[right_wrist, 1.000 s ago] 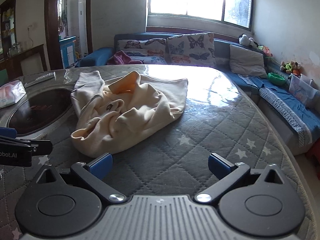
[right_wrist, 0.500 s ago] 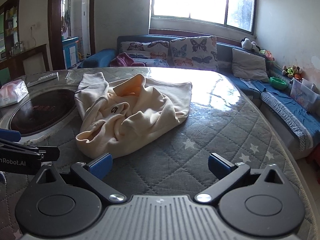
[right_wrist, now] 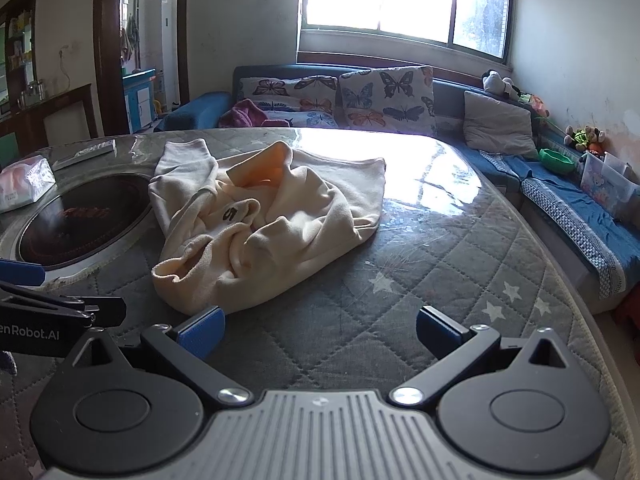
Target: Fold clothes
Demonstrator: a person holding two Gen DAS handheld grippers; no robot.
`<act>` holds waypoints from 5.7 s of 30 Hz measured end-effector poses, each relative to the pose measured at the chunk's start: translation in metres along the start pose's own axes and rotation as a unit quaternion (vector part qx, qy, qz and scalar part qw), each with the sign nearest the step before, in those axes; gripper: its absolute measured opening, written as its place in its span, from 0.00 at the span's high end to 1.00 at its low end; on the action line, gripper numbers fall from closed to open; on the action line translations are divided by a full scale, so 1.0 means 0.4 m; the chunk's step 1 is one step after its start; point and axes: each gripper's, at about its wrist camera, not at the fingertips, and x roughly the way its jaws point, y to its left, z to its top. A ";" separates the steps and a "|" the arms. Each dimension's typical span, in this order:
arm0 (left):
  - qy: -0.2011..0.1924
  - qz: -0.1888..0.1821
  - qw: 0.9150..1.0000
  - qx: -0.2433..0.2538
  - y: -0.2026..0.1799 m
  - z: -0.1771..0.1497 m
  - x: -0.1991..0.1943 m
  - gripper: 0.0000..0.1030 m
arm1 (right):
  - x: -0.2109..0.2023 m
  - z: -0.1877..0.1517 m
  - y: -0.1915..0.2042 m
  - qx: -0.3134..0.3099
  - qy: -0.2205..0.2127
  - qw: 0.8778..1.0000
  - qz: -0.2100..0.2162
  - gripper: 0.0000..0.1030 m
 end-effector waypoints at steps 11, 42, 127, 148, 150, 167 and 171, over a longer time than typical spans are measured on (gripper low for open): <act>0.003 0.000 1.000 0.002 -0.005 0.006 0.009 0.00 | 0.011 0.003 0.002 -0.003 0.003 1.000 -0.002 0.01; -0.031 0.009 0.999 0.003 0.031 0.149 0.051 0.00 | 0.111 0.197 0.000 -0.040 -0.014 0.999 0.017 0.23; 0.006 -0.061 0.998 -0.007 0.024 0.239 0.208 0.93 | 0.099 0.060 -0.289 0.073 0.007 0.993 -0.092 0.93; 0.006 -0.084 0.994 -0.066 0.191 -0.045 -0.123 0.93 | -0.012 -0.015 -0.291 0.066 0.009 0.994 -0.086 0.95; 0.016 -0.087 0.994 -0.066 0.195 -0.070 -0.127 0.93 | -0.018 -0.033 -0.294 0.067 0.024 0.994 -0.083 0.94; -0.010 -0.087 0.995 -0.040 0.214 -0.092 -0.206 0.57 | -0.072 -0.102 -0.229 -0.042 0.052 0.994 -0.083 0.73; -0.027 -0.101 0.994 -0.025 0.194 -0.073 -0.219 0.57 | -0.053 -0.095 -0.216 -0.060 0.045 0.993 -0.094 0.73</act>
